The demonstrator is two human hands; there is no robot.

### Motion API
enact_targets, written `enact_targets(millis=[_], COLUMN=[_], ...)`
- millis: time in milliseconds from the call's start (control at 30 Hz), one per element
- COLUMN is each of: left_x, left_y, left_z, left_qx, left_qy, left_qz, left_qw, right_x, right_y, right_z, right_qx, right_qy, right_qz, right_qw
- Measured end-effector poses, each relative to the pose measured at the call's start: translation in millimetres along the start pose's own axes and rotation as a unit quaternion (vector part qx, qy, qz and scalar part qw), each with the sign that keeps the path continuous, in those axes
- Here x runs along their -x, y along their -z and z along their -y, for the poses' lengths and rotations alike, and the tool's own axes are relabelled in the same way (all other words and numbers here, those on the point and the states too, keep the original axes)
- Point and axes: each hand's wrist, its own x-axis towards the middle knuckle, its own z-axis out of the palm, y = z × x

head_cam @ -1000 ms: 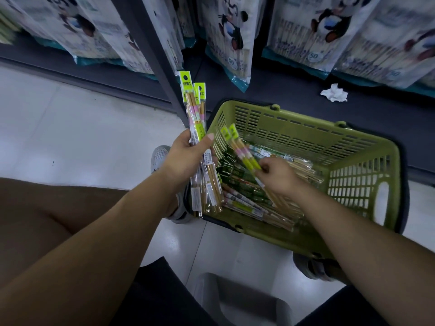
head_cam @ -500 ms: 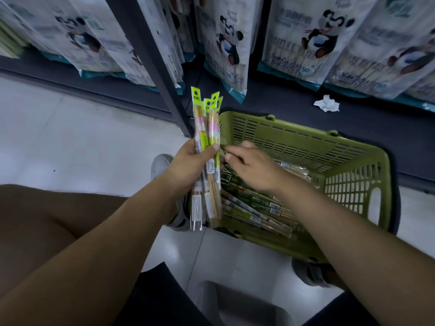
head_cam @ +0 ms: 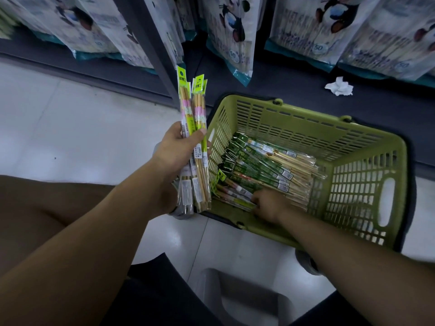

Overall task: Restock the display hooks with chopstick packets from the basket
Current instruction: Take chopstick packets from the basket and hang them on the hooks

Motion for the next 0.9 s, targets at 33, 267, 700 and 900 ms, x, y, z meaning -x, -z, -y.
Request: enact_targets(millis=[33, 267, 700, 900], left_x=[0, 1, 4, 7], left_y=[0, -3, -7, -22], left_z=[0, -2, -4, -3], left_qx=[0.004, 0.022, 0.017, 0.023], left_qy=[-0.002, 0.0, -0.011, -0.035], left_qz=[-0.002, -0.003, -0.015, 0.002], left_qw=[1.0, 1.0, 1.0, 0.999], right_x=[-1, -2, 11, 28], right_y=[1, -1, 50, 117], right_z=[0, -2, -15, 33], right_qx=[0.002, -0.009, -0.228, -0.426], right_qy=[0.005, 0.018, 0.003, 0.051], right_qz=[0.009, -0.007, -0.149, -0.247], right_qw=[1.0, 1.0, 0.962, 0.869])
